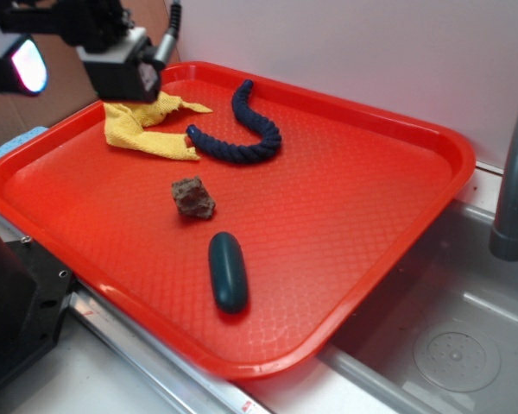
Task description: Grab the plastic pickle.
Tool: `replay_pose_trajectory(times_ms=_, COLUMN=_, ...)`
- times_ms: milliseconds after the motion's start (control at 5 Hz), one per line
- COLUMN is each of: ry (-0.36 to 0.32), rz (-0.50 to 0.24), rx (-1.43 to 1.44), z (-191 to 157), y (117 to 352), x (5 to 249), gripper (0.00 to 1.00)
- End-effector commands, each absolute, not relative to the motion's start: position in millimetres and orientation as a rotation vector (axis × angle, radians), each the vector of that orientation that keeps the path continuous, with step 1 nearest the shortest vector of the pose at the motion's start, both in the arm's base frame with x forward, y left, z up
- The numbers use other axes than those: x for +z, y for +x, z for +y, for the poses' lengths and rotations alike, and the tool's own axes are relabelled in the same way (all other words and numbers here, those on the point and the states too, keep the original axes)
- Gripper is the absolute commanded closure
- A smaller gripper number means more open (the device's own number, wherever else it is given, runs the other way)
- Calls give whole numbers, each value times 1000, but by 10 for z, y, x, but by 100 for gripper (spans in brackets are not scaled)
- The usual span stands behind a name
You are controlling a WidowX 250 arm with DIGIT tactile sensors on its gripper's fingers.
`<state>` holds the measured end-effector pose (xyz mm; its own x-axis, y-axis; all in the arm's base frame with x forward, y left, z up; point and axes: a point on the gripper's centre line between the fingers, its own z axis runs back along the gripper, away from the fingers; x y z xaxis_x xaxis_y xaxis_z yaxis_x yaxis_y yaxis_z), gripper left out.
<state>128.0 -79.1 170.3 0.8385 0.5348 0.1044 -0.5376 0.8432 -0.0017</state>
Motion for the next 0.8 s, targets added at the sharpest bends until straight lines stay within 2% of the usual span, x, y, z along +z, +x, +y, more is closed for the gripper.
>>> replay_pose_trajectory(times_ms=0, ry=-22, rz=-77, rx=682, z=-922, y=1570, x=1205, gripper=0)
replay_pose_trajectory(times_ms=200, ry=-12, rz=-85, rx=705, z=-971, y=1656, x=927, gripper=0)
replay_pose_trajectory(times_ms=600, ry=-2, rz=-99, rx=633, z=-1227, y=1646, x=456, gripper=0)
